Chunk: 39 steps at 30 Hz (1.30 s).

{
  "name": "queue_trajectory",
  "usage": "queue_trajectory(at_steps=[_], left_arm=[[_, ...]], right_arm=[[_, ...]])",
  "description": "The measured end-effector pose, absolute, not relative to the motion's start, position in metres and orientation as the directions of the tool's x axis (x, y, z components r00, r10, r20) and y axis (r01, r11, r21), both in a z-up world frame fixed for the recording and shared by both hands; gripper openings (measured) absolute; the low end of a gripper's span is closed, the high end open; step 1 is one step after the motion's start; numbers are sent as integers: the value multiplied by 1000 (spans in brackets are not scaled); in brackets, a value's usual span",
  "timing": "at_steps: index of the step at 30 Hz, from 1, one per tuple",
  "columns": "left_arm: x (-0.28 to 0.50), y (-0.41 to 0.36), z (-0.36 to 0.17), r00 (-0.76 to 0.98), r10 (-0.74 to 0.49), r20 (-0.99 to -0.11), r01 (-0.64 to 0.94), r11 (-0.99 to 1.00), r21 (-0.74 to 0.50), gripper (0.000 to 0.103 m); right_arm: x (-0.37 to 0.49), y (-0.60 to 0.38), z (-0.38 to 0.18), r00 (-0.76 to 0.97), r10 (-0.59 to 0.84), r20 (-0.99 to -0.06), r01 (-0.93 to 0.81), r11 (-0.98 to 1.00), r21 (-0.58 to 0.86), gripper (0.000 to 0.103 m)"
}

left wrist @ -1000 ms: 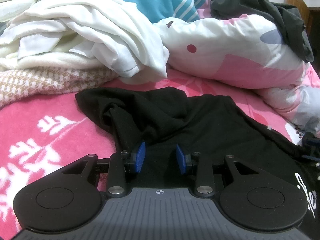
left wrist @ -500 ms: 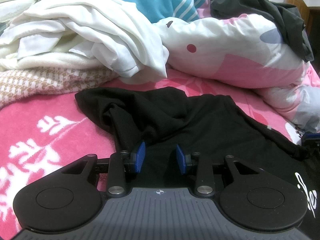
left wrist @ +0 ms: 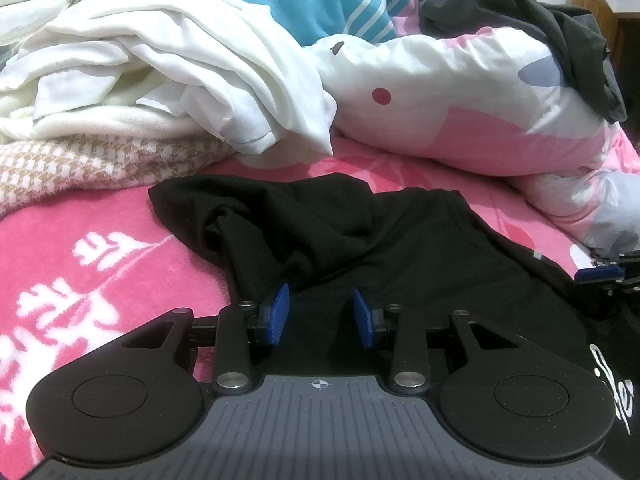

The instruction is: Fold clothes

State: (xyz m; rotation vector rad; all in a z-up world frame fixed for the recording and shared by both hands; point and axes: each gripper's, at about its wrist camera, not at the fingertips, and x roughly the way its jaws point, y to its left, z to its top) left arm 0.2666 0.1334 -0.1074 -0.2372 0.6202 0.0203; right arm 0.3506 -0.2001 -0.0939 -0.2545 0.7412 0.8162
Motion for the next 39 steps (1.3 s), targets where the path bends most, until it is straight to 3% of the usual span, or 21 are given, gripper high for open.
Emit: queue_trajectory(at_steps=[6,12,14,16,23,29,33,35,36,39], left_arm=[[266,134,-107,815,-53,-578,-90,972,-215,36],[266,134,-107,814,-52,-578,-90,973,-215,36],[266,134,-107,814,-53,-578,-90,972,-216,36],[266,134,-107,814,-52,-578,-90,973,-215,36],[266,133,-107,814,-49,-578,-89,974,-208,36],[267,133,-107,814,-49,-578,-88,974,-207,36],[267,133,-107,814,-52,-578,-87,974,-210,36],[267,133,-107,814,-52,-578,-87,974,-210,36],[267,133,-107,815,-52,-578,-87,974,-210,36],[267,133,-107,815,-51,-578,-87,974,-209,36]], right_arm=[[358,-193,-90,491,566,-662,-728,684,45,27],[388,-192,-108,412,592,-693,-681,705,198,28],[387,-187,-111,414,596,-688,-691,697,189,21],[383,-185,-106,447,596,-667,-701,696,152,9],[383,-180,-86,661,493,-566,-635,770,-71,6],[412,-157,-101,728,358,-585,-580,776,-247,6],[432,-157,-120,714,287,-638,-535,811,-235,12],[436,-165,-117,726,274,-631,-488,852,-191,33],[438,-170,-115,732,268,-627,-462,871,-167,36],[443,-184,-107,753,245,-611,-393,912,-119,36]])
